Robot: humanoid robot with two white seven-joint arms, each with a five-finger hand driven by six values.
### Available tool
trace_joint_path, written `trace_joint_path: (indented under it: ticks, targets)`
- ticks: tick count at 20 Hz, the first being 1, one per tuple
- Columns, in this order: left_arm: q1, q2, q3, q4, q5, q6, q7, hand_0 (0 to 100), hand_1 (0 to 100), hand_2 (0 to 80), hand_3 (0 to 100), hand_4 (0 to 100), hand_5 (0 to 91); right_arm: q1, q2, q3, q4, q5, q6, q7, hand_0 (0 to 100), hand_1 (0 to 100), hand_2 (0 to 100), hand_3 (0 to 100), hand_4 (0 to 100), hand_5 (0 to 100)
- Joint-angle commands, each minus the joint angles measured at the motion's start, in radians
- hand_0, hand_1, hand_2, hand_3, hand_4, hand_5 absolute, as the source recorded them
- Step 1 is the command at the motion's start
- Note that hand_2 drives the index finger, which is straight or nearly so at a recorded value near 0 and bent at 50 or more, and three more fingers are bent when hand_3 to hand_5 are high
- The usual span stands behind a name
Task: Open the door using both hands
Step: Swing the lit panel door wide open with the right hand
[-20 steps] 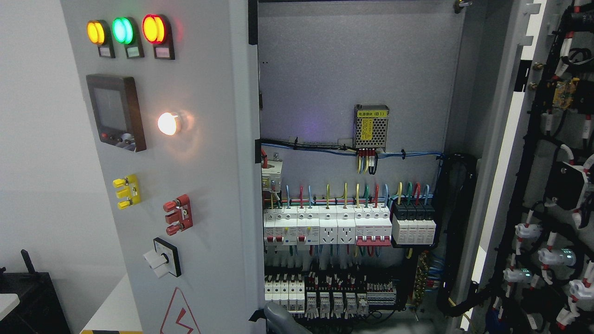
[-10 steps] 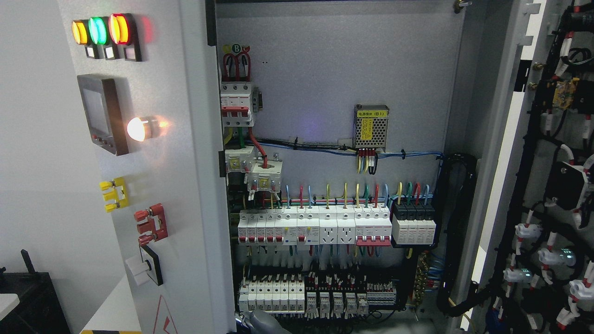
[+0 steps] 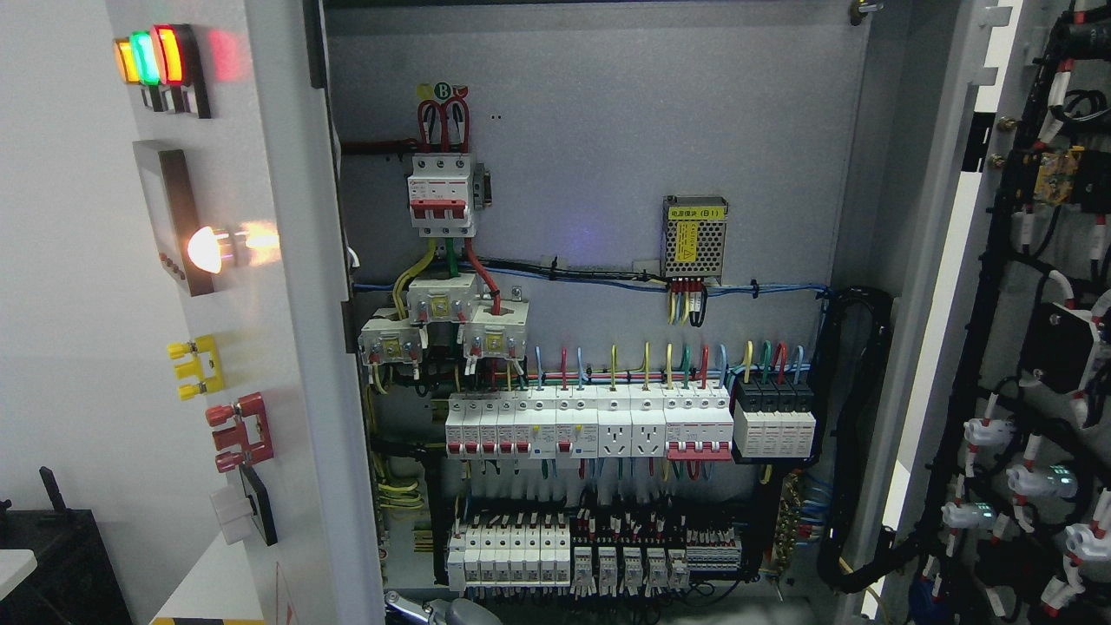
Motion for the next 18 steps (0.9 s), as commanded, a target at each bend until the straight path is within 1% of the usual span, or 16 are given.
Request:
trace_joint_path:
  ticks: [1, 5, 7, 18]
  targets:
    - [0.0, 0.0, 0.0, 0.0, 0.0, 0.0, 0.0, 0, 0, 0.0, 0, 4, 0.0, 0.004, -0.01, 0.053, -0.015, 0.001, 0.007, -0.007, 0, 0, 0, 0, 0, 0]
    - [0.0, 0.0, 0.0, 0.0, 0.0, 0.0, 0.0, 0, 0, 0.0, 0, 4, 0.0, 0.002, -0.009, 0.08, -0.015, 0.004, 0.008, -0.007, 0, 0, 0, 0, 0, 0]
    - [0.0, 0.0, 0.0, 0.001, 0.0, 0.0, 0.0, 0, 0, 0.0, 0, 4, 0.0, 0.002, 0.0, 0.088, -0.014, 0.004, 0.008, -0.007, 0, 0, 0, 0, 0, 0]
    - [0.0, 0.0, 0.0, 0.0, 0.0, 0.0, 0.0, 0, 0, 0.0, 0, 4, 0.0, -0.006, 0.029, 0.097, -0.012, 0.012, 0.011, -0.01, 0, 0, 0, 0, 0, 0]
